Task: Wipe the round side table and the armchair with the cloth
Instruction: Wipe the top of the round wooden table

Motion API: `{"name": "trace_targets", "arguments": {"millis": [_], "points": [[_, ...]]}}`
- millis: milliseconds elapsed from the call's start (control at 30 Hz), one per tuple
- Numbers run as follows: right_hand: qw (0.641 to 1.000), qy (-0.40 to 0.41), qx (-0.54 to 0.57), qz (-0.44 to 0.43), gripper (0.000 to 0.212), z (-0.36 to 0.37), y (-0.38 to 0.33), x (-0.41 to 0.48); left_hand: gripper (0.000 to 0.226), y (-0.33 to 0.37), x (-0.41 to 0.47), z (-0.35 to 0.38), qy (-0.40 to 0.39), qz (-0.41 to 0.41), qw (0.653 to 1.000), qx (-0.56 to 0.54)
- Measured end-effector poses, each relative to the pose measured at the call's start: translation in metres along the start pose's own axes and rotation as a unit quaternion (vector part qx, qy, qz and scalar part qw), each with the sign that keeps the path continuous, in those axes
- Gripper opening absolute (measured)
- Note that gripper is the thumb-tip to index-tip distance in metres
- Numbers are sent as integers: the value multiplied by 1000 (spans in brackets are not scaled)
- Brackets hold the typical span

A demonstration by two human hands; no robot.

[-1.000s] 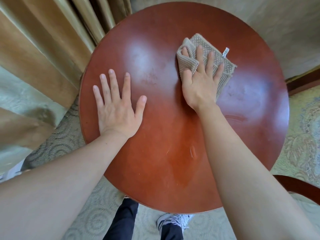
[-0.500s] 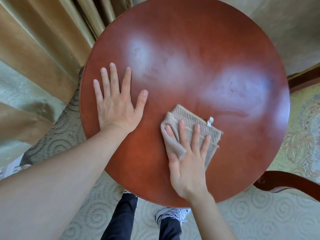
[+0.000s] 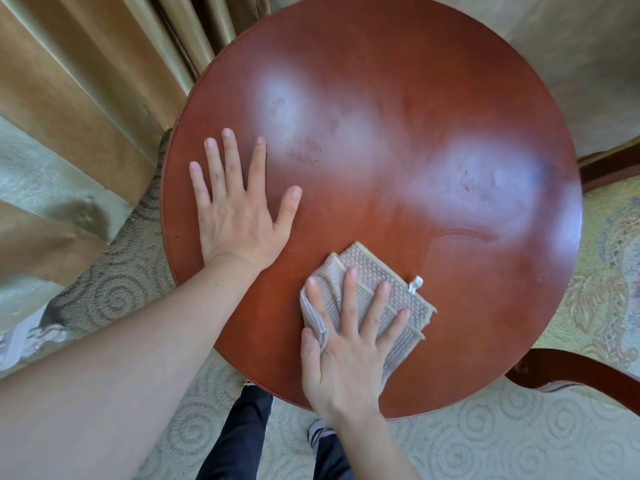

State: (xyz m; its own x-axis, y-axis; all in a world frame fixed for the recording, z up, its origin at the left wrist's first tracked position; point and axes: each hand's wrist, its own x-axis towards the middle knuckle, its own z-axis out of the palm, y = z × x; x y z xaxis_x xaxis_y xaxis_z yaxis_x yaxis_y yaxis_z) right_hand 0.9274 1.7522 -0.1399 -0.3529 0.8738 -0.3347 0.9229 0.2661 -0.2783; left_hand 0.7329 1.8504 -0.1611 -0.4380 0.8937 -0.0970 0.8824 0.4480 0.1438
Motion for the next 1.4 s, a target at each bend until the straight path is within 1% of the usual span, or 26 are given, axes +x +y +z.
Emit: {"name": "trace_targets", "arguments": {"millis": [200,367,600,700,767,933,1167,1267,1400], "points": [[998,49,-32,-26,64,-10,-11,62,80,2,-3,-2,-1,-4,1000,-3],[997,59,-45,-33,64,-25,-13,109,79,1,-3,-3,-8,-8,1000,-5],[995,76,-58,-8,67,-52,-16,182,82,0,-2,-3,-10,-11,1000,-11],[995,78,-64,-19,67,-62,-7,201,82,-1,-1,-4,-8,-11,1000,-15],[994,83,-67,-10,67,-68,2,209,83,-1,-1,-4,-5,-9,1000,-17],[990,113,-45,74,71,-73,36,203,85,-2,-2,-2,3,-11,1000,-25],[978,129,-59,150,70,-78,107,163,84,-2,-6,-1,8,-9,1000,-25],[975,129,-55,175,69,-70,113,136,84,-1,-5,-2,7,-9,1000,-26],[971,116,-43,204,68,-50,99,93,83,-1,-4,-2,0,-9,1000,-24]]}}
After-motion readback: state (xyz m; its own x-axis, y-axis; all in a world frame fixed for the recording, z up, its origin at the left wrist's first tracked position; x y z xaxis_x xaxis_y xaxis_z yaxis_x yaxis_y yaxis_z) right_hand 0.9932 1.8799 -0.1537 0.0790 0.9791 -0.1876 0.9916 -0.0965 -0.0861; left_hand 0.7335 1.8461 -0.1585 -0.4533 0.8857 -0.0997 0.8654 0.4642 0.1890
